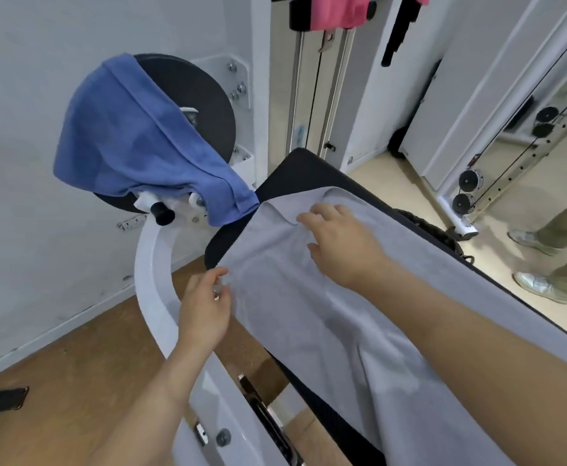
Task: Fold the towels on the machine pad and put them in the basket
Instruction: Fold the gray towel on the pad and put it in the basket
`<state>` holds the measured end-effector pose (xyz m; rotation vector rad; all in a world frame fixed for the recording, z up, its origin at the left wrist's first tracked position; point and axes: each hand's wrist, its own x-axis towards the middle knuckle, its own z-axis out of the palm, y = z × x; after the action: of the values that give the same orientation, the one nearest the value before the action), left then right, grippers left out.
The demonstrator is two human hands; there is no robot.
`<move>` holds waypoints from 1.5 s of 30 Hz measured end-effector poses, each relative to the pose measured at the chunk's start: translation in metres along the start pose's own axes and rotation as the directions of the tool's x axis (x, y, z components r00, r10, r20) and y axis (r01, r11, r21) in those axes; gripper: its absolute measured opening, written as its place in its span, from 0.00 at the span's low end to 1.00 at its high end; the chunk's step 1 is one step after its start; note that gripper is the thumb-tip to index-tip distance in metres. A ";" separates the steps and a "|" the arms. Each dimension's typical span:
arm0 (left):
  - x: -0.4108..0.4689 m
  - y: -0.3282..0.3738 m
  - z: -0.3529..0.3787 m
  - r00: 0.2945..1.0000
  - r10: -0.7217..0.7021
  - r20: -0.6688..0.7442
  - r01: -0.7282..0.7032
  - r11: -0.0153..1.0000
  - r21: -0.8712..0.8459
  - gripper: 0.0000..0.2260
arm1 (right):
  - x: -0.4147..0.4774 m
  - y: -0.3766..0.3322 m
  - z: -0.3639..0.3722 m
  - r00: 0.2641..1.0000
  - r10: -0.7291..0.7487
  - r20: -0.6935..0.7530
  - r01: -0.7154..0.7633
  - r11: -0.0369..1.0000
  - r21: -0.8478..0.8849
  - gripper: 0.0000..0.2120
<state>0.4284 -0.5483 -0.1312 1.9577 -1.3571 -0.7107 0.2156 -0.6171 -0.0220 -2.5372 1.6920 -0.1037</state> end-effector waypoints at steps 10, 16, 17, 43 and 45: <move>0.054 -0.012 -0.001 0.998 0.068 -0.005 -0.068 0.998 0.016 0.03 | 0.069 0.016 0.029 0.957 0.046 -0.288 -0.054 0.998 -0.021 0.03; 0.079 -0.014 -0.009 0.996 -0.076 -0.040 0.058 0.937 -0.346 0.08 | 0.125 0.038 -0.018 0.910 0.382 -0.163 -0.315 0.889 0.331 0.10; 0.081 -0.015 -0.007 0.992 -0.103 -0.069 0.069 0.922 -0.381 0.09 | 0.133 0.040 -0.022 0.908 0.391 -0.151 -0.330 0.889 0.316 0.11; 0.096 -0.014 0.006 0.948 -0.085 -0.307 0.000 0.964 -0.267 0.04 | 0.167 0.034 0.007 0.861 0.225 -0.455 -0.233 0.972 0.038 0.09; 0.085 -0.009 0.008 0.926 0.112 -0.360 -0.151 0.985 -0.081 0.03 | 0.152 0.026 0.005 0.875 0.143 -0.463 -0.154 0.988 0.013 0.11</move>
<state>0.4553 -0.6277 -0.1490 1.7847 -1.1879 -0.3371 0.2507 -0.7668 -0.0289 -2.5258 2.0466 -0.7387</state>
